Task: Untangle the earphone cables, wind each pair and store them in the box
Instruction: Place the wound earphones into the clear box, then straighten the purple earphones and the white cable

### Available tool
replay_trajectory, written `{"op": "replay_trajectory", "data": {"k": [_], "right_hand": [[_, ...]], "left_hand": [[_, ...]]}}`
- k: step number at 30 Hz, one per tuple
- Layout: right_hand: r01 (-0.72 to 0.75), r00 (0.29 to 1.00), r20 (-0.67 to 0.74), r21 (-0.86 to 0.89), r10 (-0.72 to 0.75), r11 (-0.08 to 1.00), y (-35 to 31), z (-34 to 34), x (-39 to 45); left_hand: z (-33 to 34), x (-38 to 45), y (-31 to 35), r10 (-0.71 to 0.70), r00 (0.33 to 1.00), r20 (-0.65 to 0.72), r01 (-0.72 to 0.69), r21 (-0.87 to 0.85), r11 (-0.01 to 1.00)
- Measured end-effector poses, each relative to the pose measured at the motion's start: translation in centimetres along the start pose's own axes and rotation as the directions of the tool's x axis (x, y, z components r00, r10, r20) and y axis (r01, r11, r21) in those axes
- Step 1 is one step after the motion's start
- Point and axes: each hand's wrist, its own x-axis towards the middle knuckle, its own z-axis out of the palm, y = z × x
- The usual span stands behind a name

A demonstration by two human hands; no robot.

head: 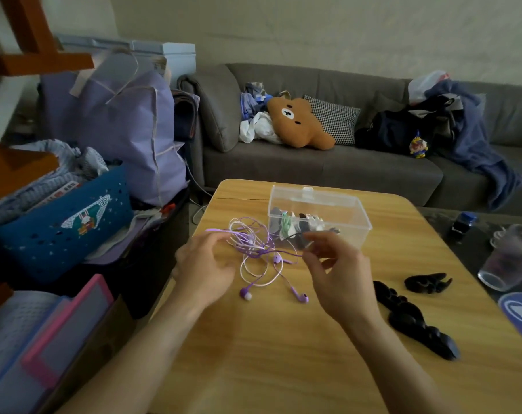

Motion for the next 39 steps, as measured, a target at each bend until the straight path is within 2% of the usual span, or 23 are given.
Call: {"op": "replay_trajectory", "data": {"k": [2, 4, 6, 9, 13, 17, 19, 23, 27, 30, 33, 35, 37, 39], "right_hand": [[-0.005, 1.0, -0.002, 0.062, 0.005, 0.998, -0.9, -1.1, 0.2], [-0.016, 0.999, 0.044, 0.081, 0.013, 0.997, -1.7, -1.7, 0.1], [0.007, 0.997, 0.078, 0.099, -0.015, 0.995, -2.2, -2.4, 0.1], [-0.008, 0.993, 0.116, 0.208, -0.016, 0.978, -2.6, -2.9, 0.1], [-0.121, 0.989, 0.139, 0.551, 0.052, 0.826, -2.2, -3.7, 0.7], [-0.152, 0.988, 0.087, 0.707, 0.127, 0.691, -1.4, -5.5, 1.4], [-0.149, 0.985, 0.055, 0.754, 0.164, 0.639, -1.1, -6.9, 1.7], [-0.087, 0.981, -0.04, 0.781, 0.189, 0.618, -0.2, -8.6, 2.3], [-0.079, 0.949, -0.122, 0.801, 0.291, 0.593, 0.4, -8.8, 2.8], [-0.214, 0.886, -0.044, 0.844, 0.461, 0.492, 0.8, -9.0, 3.2], [-0.492, 0.833, 0.22, 0.713, 0.508, 0.499, 1.8, -9.3, 3.7], [-0.61, 0.791, 0.359, 0.525, 0.496, 0.593, 2.2, -9.7, 3.8], [-0.61, 0.768, 0.431, 0.266, 0.474, 0.747, 2.2, -10.0, 3.6], [-0.547, 0.716, 0.537, 0.035, 0.445, 0.837, 1.9, -10.1, 3.4]], "left_hand": [[0.4, -0.6, 1.1, 0.156, 0.983, -0.092, -0.156, 0.007, 0.988], [1.1, -1.4, 2.3, 0.364, 0.924, -0.118, -0.38, -0.175, 0.908], [2.2, -2.9, 4.4, 0.508, 0.86, -0.048, -0.492, -0.347, 0.799], [4.1, -3.9, 6.0, 0.495, 0.868, 0.043, -0.418, -0.474, 0.775], [5.0, -2.8, 5.7, 0.477, 0.878, 0.045, -0.411, -0.439, 0.799], [5.3, -1.3, 4.6, 0.565, 0.825, 0.029, -0.529, -0.314, 0.788], [5.2, -0.3, 3.8, 0.609, 0.793, 0.02, -0.589, -0.232, 0.774], [5.0, 0.3, 3.5, 0.664, 0.747, 0.016, -0.656, -0.136, 0.742], [4.7, -0.4, 4.2, 0.677, 0.734, 0.055, -0.656, -0.201, 0.727], [4.6, -0.8, 4.1, 0.648, 0.757, 0.089, -0.608, -0.269, 0.747], [4.6, -0.8, 3.4, 0.594, 0.796, 0.115, -0.536, -0.32, 0.781], [4.5, -0.5, 3.1, 0.566, 0.814, 0.131, -0.515, -0.289, 0.807], [4.5, -0.3, 2.8, 0.549, 0.819, 0.165, -0.505, -0.248, 0.827], [4.6, -0.3, 2.7, 0.54, 0.822, 0.181, -0.498, -0.229, 0.836]]}}
